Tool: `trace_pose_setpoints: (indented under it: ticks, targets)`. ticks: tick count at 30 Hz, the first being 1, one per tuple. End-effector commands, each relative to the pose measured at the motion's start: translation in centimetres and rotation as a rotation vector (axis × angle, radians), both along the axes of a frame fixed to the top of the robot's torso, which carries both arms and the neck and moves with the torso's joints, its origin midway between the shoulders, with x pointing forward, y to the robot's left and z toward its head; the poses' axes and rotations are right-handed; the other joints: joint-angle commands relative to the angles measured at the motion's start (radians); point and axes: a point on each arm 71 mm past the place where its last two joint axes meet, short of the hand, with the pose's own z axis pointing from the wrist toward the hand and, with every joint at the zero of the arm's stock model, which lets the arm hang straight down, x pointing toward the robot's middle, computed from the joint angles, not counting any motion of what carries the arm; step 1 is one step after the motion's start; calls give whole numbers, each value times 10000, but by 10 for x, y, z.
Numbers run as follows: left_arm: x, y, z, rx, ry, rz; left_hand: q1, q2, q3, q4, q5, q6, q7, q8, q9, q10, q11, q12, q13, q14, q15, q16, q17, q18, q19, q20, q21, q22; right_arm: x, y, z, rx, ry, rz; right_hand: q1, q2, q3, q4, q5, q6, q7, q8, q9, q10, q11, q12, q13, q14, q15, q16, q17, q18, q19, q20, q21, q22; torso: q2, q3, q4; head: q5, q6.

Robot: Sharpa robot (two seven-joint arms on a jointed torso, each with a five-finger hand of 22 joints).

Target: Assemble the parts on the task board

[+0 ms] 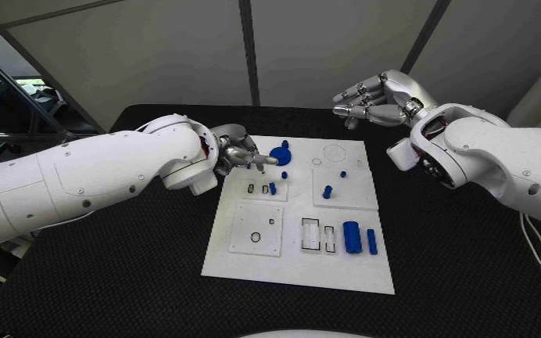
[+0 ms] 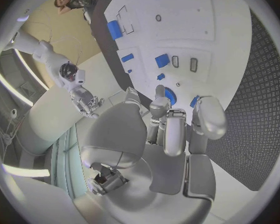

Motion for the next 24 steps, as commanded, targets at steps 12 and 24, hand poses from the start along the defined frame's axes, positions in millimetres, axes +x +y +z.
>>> trace_pose_setpoints:
  ticks: [12,24]
  targets:
    - [3,-25,-5,2632,350,-1086,16,276,-340,13,-7,-191,-126,789,772,575,-100,757,915,615,-61,-15,1170,-405,1224,-71,1498,2522,6,-3,-3,63,550,-447,44,-98,-13,111,170,48,-7,-110,3,121,39,-186,-103,146,29,-242,-47,37,145,5,-163,-86,13,-18,-32,16,-65]
    - [2,-34,-5,2904,335,-1447,-206,269,-627,34,-10,-348,-182,1162,1216,649,-156,910,1105,617,-102,-29,1179,-437,1282,-121,1611,2718,8,1,-4,-142,549,-412,43,-201,29,221,681,64,4,-88,14,134,61,-370,-217,221,53,-600,-84,33,200,25,-373,-208,34,-18,-47,87,-113]
